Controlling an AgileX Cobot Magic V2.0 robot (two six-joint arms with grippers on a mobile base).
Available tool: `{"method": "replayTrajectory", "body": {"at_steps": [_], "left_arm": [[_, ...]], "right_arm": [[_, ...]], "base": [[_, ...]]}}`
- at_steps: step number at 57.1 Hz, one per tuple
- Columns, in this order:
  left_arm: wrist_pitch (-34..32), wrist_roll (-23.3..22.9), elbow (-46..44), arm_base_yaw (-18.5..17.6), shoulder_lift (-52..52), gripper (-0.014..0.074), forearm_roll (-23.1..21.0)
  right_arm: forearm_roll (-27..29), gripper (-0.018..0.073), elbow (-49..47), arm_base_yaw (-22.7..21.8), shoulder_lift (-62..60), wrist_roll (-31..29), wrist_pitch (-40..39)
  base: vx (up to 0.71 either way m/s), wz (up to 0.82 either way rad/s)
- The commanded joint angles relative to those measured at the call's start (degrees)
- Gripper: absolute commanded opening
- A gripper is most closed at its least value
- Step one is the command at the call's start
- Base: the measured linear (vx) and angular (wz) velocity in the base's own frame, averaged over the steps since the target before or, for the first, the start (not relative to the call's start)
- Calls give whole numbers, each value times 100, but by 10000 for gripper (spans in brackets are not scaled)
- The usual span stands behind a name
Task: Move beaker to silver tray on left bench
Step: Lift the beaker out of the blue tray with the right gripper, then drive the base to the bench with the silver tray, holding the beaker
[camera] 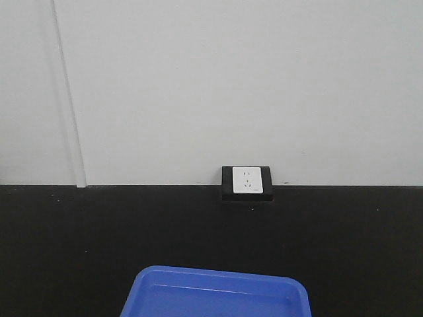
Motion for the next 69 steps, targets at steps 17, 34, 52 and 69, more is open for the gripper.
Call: {"method": "replayTrajectory", "body": {"at_steps": [17,34,52,69], "left_arm": [[-448,-23,159,-36,-90,1,-9],[-448,-23,159,-36,-90,1,-9],[-448,-23,159,-36,-90,1,-9],[-448,-23,159,-36,-90,1,-9]], "right_arm": [[-196,-6,-171,-22,32,-48,-303],[-196,-6,-171,-22,32,-48,-303],[-196,-6,-171,-22,32,-48,-303],[-196,-6,-171,-22,32,-42,-303]], "base": [[0,0],[0,1],[-10,5],[-23,16]]}}
